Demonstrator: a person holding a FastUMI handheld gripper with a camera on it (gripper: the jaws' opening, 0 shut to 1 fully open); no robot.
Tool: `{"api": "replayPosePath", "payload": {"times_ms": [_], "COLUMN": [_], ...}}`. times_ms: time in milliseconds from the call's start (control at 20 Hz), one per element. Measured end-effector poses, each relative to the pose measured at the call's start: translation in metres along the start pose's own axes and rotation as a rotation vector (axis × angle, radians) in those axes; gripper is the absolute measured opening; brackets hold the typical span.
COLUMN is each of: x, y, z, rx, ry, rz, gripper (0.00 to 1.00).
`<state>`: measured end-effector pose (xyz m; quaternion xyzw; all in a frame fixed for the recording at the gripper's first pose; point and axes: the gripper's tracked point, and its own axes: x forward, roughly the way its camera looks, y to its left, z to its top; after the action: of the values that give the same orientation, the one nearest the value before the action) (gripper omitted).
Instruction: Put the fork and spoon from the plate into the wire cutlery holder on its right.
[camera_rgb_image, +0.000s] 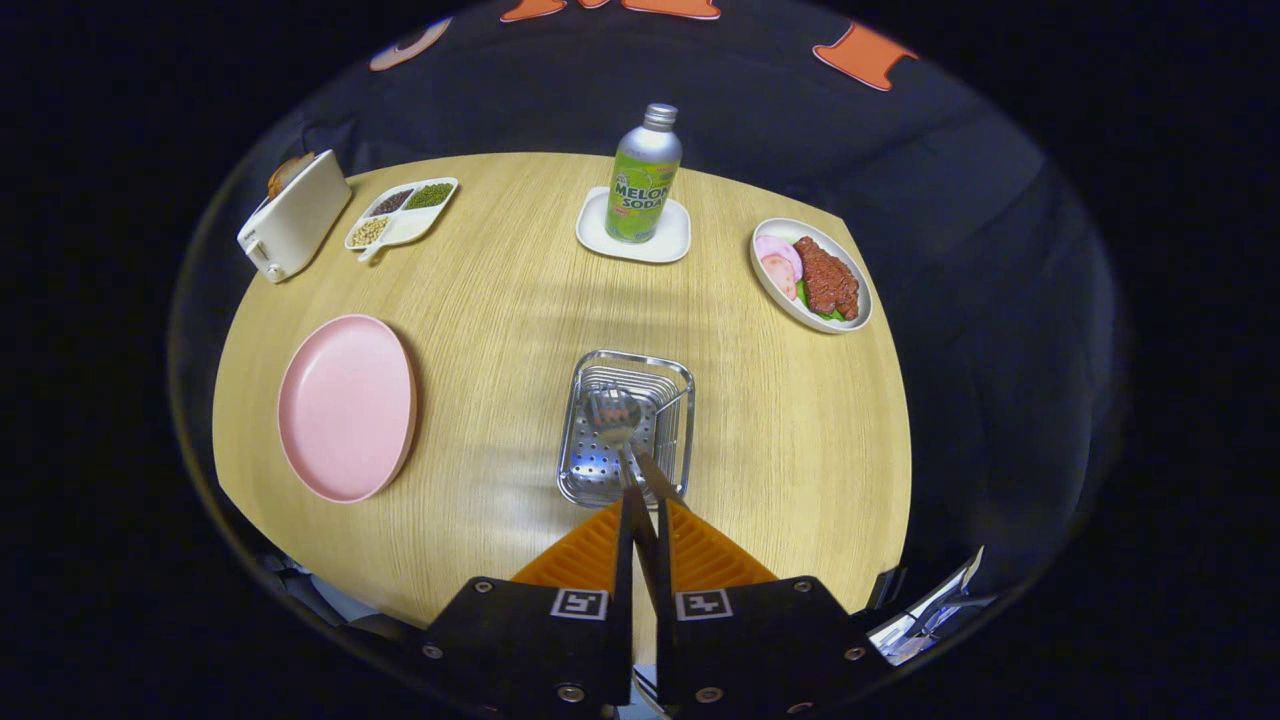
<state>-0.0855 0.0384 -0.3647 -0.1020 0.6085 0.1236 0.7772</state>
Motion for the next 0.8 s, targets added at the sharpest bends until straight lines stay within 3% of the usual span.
{"api": "replayPosePath", "payload": {"times_ms": [400,800], "x": [-0.031,-0.123], "y": [-0.020,-0.070], "z": [0.042,0.112], "rx": [0.138,0.257], "ry": [-0.232,-0.696], "rz": [0.025,-0.026], "gripper": [0.12,0.24]}}
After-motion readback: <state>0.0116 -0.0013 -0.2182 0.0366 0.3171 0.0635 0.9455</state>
